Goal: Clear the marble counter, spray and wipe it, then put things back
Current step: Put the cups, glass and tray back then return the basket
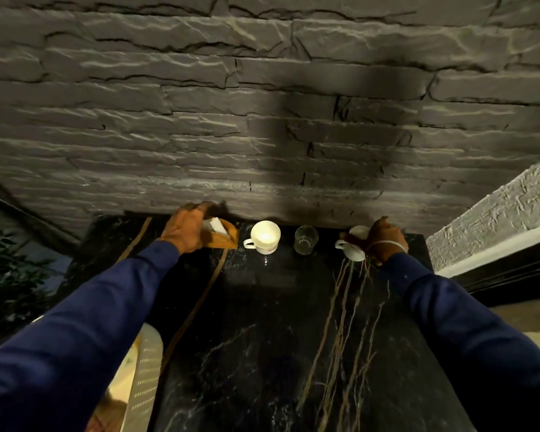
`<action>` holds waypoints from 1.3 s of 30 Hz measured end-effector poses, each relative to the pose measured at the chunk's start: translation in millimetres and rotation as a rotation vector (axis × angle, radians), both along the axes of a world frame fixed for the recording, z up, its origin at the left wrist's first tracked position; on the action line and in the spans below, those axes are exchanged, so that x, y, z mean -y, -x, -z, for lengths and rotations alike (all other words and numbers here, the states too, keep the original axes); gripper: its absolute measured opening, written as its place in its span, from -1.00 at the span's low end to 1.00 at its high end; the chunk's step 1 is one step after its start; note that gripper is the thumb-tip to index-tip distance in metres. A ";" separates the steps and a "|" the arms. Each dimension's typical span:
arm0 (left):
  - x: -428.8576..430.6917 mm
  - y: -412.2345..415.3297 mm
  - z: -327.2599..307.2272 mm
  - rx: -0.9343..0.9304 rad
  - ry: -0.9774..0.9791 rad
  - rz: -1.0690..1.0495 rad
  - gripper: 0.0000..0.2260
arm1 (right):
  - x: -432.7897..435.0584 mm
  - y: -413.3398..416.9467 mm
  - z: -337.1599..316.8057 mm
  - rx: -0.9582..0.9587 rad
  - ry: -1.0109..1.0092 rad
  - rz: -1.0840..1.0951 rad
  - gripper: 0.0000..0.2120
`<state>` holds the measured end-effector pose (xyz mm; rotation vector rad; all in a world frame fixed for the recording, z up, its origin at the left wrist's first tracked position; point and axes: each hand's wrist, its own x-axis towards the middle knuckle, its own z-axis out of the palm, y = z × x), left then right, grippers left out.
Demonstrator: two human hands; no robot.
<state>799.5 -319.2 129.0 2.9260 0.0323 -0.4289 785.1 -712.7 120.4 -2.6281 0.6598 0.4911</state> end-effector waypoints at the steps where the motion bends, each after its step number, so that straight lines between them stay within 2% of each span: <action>1: -4.3 2.7 -4.5 0.019 0.004 0.004 -0.13 | -3.4 3.7 -5.9 0.038 0.024 -0.010 -0.08; 3: -10.6 11.1 -17.9 0.057 0.025 -0.009 -0.16 | -11.5 10.2 -18.6 0.128 0.065 -0.058 -0.16; 6: -17.7 26.9 -39.2 0.143 0.056 -0.030 -0.34 | -30.4 20.1 -41.5 0.228 0.087 -0.152 -0.26; 11: -25.5 71.3 -68.4 0.238 0.111 0.031 -0.50 | -65.9 43.1 -64.9 0.258 -0.015 -0.287 -0.26; 17: -48.1 154.9 -113.5 0.296 0.174 0.044 -0.53 | -133.1 86.4 -94.2 0.321 -0.144 -0.569 -0.37; 21: -76.5 233.7 -130.5 0.313 0.158 -0.138 -0.63 | -183.8 134.9 -103.8 0.361 -0.255 -0.798 -0.68; 26: -129.2 330.3 -110.0 0.313 0.107 -0.551 -0.68 | -254.5 200.8 -95.3 0.225 -0.396 -0.825 -0.62; 28: -146.4 359.6 -97.7 0.261 0.094 -0.706 -0.63 | -281.9 217.6 -88.5 0.154 -0.396 -0.795 -0.64; 30: -157.9 385.0 -86.6 0.213 0.118 -0.851 -0.53 | -308.1 223.0 -85.7 0.165 -0.364 -0.792 -0.67; 34: -161.4 418.3 -58.3 0.146 0.375 -1.064 -0.33 | -352.0 209.3 -77.7 0.217 -0.319 -0.828 -0.69; 37: -148.5 431.4 -37.0 0.094 0.626 -1.263 -0.41 | -375.0 195.5 -69.8 0.216 -0.231 -0.872 -0.57; 39: -142.6 437.6 -20.0 0.060 0.795 -1.333 -0.46 | -389.6 182.1 -58.9 0.174 -0.210 -0.921 -0.57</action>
